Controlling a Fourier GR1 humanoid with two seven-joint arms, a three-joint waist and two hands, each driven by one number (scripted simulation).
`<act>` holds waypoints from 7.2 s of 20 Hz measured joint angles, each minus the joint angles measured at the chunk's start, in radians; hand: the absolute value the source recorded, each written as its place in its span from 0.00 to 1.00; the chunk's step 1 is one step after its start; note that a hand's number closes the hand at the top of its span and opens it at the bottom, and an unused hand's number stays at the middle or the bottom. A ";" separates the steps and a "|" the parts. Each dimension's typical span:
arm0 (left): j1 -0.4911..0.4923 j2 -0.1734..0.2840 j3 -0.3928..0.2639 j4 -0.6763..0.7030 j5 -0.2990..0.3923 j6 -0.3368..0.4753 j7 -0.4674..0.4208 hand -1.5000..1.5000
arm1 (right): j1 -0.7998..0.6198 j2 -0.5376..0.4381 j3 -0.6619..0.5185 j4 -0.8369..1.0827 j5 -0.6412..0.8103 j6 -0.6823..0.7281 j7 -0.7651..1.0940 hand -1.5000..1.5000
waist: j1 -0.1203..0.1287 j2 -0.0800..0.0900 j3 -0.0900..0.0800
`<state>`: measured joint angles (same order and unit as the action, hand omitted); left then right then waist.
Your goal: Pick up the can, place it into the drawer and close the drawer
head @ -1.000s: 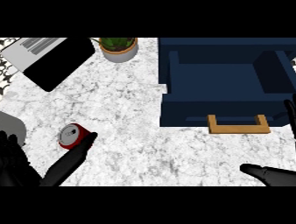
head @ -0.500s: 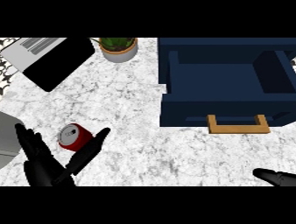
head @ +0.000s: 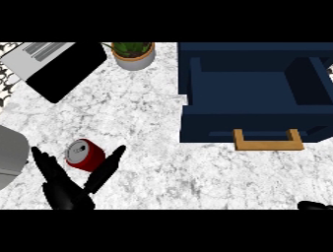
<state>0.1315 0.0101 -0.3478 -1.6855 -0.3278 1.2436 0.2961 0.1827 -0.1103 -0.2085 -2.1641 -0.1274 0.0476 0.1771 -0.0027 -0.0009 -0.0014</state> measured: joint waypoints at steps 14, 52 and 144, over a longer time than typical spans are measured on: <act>-0.020 -0.009 0.149 0.255 0.638 -0.086 -0.610 0.00 | -0.001 -0.012 -0.067 -0.032 -0.044 0.027 0.039 0.00 | 0.002 0.000 -0.001; -0.438 0.055 0.412 1.030 1.001 -0.698 -1.108 1.00 | -0.069 0.013 -0.091 -0.079 0.016 0.043 0.110 0.00 | -0.004 0.002 0.001; -1.761 -0.010 0.039 1.362 0.937 -0.588 -0.272 0.00 | -0.374 -0.198 0.083 0.048 0.407 0.079 0.062 0.00 | -0.077 0.031 0.004</act>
<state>-1.6292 0.0001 -0.3090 -0.3237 0.6096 0.6559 0.0242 -0.1911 -0.3085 -0.1258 -2.1160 0.2800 0.1267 0.2393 -0.0796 0.0302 0.0022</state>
